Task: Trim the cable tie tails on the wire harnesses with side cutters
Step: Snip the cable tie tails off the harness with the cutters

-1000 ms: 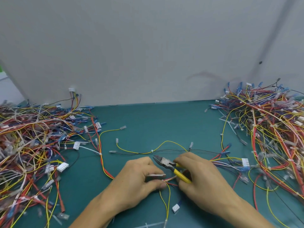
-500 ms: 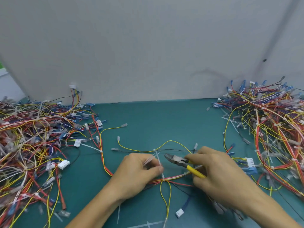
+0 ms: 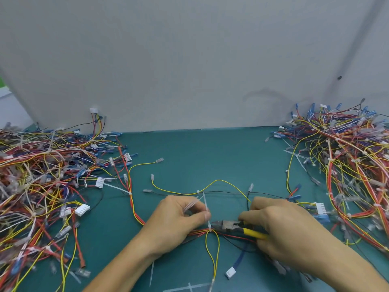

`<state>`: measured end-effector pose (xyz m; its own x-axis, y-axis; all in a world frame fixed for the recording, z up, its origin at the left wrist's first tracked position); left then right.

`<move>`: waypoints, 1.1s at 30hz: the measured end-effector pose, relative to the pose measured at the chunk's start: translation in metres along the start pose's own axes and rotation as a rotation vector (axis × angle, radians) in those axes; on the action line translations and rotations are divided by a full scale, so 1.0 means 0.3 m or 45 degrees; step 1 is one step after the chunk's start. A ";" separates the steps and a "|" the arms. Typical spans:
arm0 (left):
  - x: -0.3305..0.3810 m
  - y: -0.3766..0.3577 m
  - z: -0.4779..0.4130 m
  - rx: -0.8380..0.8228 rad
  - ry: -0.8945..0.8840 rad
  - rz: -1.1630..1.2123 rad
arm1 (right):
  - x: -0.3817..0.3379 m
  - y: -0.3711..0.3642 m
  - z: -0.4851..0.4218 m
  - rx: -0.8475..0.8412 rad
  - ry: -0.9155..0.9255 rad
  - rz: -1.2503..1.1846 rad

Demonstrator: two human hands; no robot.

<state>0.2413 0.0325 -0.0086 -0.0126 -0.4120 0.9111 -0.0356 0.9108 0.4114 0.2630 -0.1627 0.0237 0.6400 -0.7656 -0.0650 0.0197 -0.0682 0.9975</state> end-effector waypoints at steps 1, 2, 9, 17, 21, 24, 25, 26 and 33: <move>0.002 -0.001 0.000 -0.002 0.004 0.011 | -0.003 -0.003 -0.001 -0.002 0.010 0.003; 0.003 -0.001 0.000 -0.004 0.005 0.018 | -0.007 -0.005 -0.004 -0.005 0.021 0.001; 0.003 0.005 -0.001 -0.014 -0.005 0.049 | 0.000 -0.005 -0.004 0.013 0.018 -0.008; 0.004 0.002 0.000 -0.028 -0.006 0.057 | -0.016 -0.018 -0.005 0.000 0.045 -0.002; 0.004 -0.003 0.000 -0.038 -0.003 0.075 | -0.023 -0.022 -0.007 0.006 0.067 0.001; 0.001 -0.005 -0.001 -0.037 -0.002 0.074 | -0.029 -0.026 -0.008 -0.003 0.099 0.047; 0.000 -0.004 -0.001 -0.033 -0.006 0.068 | -0.031 -0.027 -0.009 -0.004 0.106 0.060; -0.002 -0.004 0.000 -0.028 -0.010 0.062 | -0.032 -0.029 -0.009 -0.005 0.113 0.077; -0.004 -0.003 -0.003 -0.022 -0.005 0.035 | -0.026 -0.022 -0.005 0.024 0.089 0.128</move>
<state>0.2424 0.0324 -0.0100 -0.0169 -0.3872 0.9219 -0.0177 0.9220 0.3869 0.2590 -0.1554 0.0177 0.6901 -0.7227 0.0379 -0.0611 -0.0060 0.9981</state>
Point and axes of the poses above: each hand's wrist, its own z-axis away from the middle knuckle, its own y-axis out of the back of the hand, x = y × z, the point moved 5 cm from there along -z, towards the middle knuckle, and after that the axes turned 5 degrees about x, right-handed, at the moved point
